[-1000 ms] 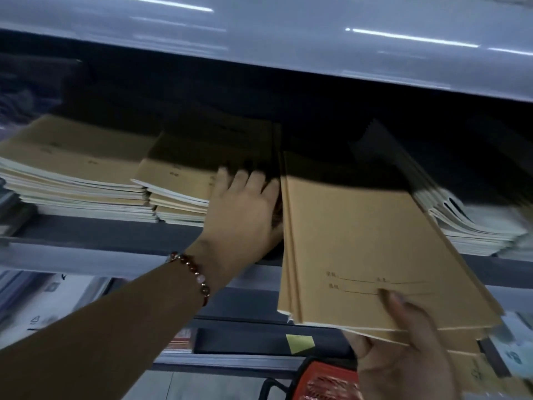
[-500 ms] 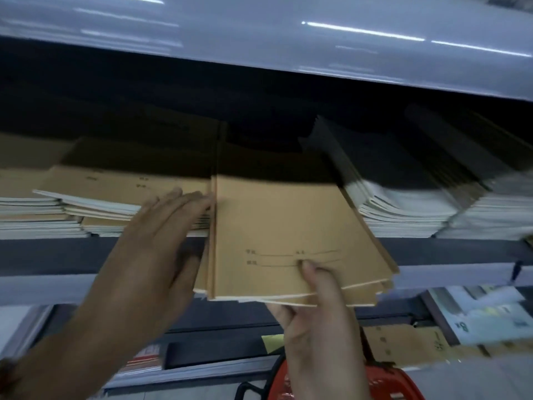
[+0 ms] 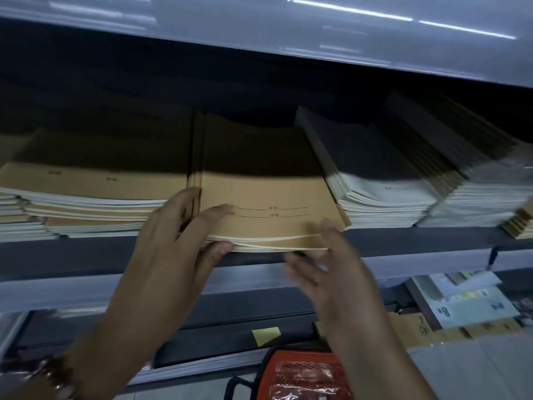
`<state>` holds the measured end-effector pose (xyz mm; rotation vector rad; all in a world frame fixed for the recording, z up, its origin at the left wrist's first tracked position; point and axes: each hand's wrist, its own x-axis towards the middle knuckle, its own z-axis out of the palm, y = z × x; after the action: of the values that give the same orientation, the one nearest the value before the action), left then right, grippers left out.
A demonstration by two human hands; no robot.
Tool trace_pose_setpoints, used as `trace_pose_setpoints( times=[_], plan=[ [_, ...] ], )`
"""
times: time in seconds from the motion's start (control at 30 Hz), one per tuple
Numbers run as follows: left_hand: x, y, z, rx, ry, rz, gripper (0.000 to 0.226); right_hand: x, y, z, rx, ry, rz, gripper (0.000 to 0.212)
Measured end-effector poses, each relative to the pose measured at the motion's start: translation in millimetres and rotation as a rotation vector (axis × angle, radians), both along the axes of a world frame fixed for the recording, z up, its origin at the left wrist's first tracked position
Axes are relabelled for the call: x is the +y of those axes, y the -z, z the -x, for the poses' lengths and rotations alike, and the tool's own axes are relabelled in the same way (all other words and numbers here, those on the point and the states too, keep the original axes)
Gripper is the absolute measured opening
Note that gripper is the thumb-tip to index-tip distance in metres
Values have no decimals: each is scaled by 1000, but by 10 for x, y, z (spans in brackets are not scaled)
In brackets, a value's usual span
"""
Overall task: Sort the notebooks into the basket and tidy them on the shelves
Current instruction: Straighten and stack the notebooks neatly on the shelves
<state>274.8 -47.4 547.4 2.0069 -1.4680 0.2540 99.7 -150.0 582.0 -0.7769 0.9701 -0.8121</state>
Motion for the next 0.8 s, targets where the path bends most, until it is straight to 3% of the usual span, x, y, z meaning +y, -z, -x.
trace_pose_setpoints(
  times=[0.03,0.1,0.17,0.23,0.37,0.47,0.53,0.7,0.8],
  plan=[
    [18,11,50,91,-13,53,45,4,-5,97,81,107,120,57],
    [34,25,227,412,-37,152,68,10,5,208,207,166,386,70],
    [-14,37,477,763,-57,241,92,1,56,157,260,38,540,88],
    [-97,71,746,891,-48,355,98,-43,140,74,274,-49,642,90],
    [-185,104,887,835,-143,438,81,-229,226,176,282,-127,800,86],
    [-179,135,728,716,-247,419,64,-359,302,337,494,-206,928,82],
    [-204,137,648,683,-292,440,59,-404,358,333,551,-150,939,75],
    [-242,193,509,541,-294,367,72,-490,391,168,501,-21,931,63],
    [-228,195,384,396,-288,285,76,-494,394,144,616,-38,1007,66]
  ],
)
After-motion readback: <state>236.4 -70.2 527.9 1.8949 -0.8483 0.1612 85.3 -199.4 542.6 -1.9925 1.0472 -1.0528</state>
